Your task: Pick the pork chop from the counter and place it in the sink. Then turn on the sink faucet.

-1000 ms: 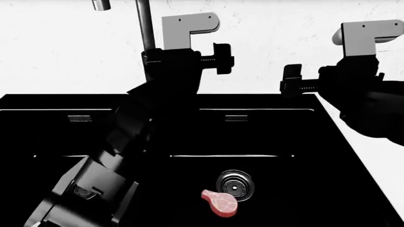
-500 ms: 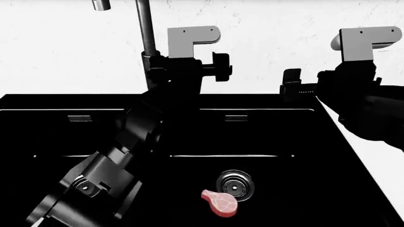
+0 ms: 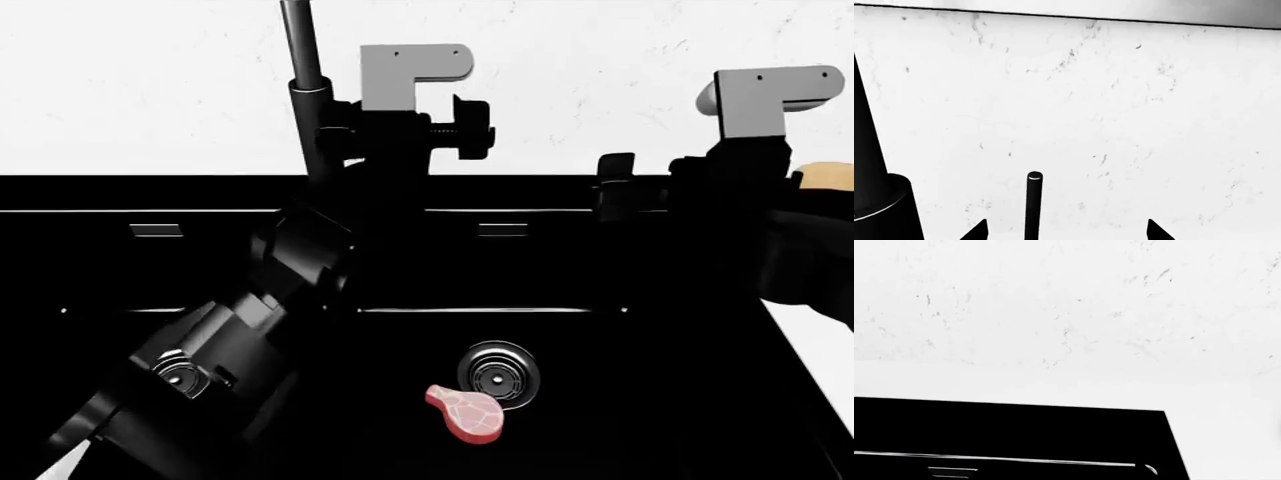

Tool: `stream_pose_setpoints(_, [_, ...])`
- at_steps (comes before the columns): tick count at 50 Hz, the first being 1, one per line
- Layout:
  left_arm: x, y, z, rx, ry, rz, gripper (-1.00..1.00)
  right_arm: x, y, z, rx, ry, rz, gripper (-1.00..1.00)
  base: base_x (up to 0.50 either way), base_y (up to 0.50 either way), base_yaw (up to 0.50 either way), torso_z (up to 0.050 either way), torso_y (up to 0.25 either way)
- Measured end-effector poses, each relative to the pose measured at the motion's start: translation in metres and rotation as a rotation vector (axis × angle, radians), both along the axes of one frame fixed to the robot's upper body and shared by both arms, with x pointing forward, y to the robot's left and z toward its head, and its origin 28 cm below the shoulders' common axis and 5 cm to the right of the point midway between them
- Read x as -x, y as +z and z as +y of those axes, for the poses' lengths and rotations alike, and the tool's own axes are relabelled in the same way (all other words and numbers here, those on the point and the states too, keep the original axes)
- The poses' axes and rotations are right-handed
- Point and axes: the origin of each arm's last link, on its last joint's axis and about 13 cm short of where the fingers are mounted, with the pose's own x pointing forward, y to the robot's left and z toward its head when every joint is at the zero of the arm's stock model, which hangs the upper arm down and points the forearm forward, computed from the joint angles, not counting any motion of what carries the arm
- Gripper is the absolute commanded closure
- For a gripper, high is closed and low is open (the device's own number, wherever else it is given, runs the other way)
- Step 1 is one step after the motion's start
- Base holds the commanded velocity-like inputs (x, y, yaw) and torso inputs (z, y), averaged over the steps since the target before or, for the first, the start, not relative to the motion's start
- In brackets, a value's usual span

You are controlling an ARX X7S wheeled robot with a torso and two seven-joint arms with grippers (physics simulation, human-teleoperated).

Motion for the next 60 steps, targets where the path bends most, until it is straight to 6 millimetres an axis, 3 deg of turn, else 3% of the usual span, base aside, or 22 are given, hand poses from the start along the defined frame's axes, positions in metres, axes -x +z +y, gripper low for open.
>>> stream_pose_setpoints(34, [-0.019, -0.006, 0.007, -0.037, 0.034, -0.026, -1.0, -0.001, -0.006, -0.003, -0.003, 0.001, 0.014, -1.0, 0.0, 0.0, 0.0, 0.0, -0.028])
stream_pose_setpoints(60, [-0.017, -0.002, 0.003, -0.041, -0.009, -0.072, -1.0, -0.001, -0.013, -0.006, -0.009, -0.001, 0.021, -1.0, 0.0, 0.0, 0.0, 0.0, 0.0])
